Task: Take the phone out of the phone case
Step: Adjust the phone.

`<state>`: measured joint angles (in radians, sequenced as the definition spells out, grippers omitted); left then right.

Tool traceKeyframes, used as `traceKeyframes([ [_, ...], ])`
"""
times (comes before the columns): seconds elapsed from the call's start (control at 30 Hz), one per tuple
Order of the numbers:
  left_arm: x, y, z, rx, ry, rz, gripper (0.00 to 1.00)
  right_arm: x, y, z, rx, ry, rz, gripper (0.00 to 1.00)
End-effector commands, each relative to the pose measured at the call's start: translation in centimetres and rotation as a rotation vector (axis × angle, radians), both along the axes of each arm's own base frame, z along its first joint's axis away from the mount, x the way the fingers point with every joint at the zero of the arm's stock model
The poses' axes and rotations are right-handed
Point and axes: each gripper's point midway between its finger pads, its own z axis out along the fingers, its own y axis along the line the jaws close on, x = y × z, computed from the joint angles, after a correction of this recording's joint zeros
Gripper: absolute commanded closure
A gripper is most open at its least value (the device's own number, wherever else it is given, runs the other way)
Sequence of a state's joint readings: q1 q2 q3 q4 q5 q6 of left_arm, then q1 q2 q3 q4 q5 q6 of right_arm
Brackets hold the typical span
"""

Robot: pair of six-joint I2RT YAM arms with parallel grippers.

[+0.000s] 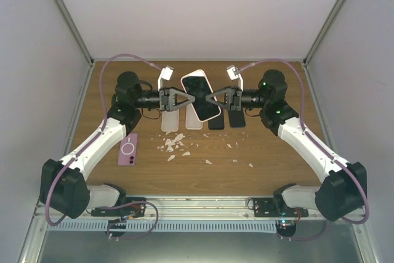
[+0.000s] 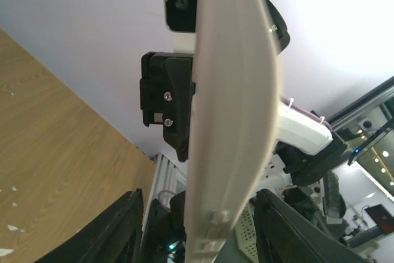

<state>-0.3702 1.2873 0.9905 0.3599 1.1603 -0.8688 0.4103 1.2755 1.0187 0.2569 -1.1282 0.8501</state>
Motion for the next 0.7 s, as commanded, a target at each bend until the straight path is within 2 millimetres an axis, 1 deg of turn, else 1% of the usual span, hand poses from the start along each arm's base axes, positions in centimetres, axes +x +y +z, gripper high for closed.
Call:
traceKeyframes([
  [0.0, 0.5, 0.2, -0.2, -0.017, 0.008, 0.017, 0.53, -0.6, 0.0, 1.2, 0.025, -0.069, 0.022, 0.99],
  [0.1, 0.6, 0.3, -1.0, -0.013, 0.041, 0.020, 0.62, -0.3, 0.1, 1.0, 0.016, -0.070, 0.014, 0.97],
  [0.17, 0.8, 0.5, -1.8, -0.011, 0.078, 0.030, 0.69, -0.1, 0.0, 0.7, 0.003, -0.071, -0.004, 0.91],
  [0.27, 1.5, 1.3, -3.3, -0.013, 0.153, 0.061, 0.81, 0.2, -0.1, -0.1, -0.020, -0.083, -0.029, 0.86],
  [0.37, 2.1, 2.1, -4.3, -0.015, 0.203, 0.089, 0.92, 0.3, -0.3, -0.4, -0.029, -0.080, -0.039, 0.84],
  [0.43, 2.2, 2.2, -4.7, -0.012, 0.217, 0.094, 0.98, 0.3, -0.4, -0.4, -0.033, -0.086, -0.045, 0.83],
  [0.5, 2.1, 2.3, -4.9, -0.007, 0.227, 0.094, 1.00, 0.2, -0.5, -0.5, -0.036, -0.091, -0.045, 0.82],
  [0.53, 2.2, 2.3, -5.0, -0.006, 0.234, 0.096, 1.00, 0.3, -0.5, -0.6, -0.040, -0.092, -0.048, 0.77],
  [0.57, 2.1, 2.4, -5.1, -0.005, 0.241, 0.097, 1.00, 0.3, -0.6, -0.7, -0.044, -0.096, -0.048, 0.68],
  [0.63, 2.2, 2.5, -5.2, -0.002, 0.255, 0.098, 1.00, 0.2, -0.7, -1.0, -0.055, -0.101, -0.047, 0.46],
  [0.67, 2.2, 2.6, -5.4, 0.000, 0.262, 0.098, 1.00, 0.1, -0.7, -1.2, -0.064, -0.103, -0.045, 0.40],
])
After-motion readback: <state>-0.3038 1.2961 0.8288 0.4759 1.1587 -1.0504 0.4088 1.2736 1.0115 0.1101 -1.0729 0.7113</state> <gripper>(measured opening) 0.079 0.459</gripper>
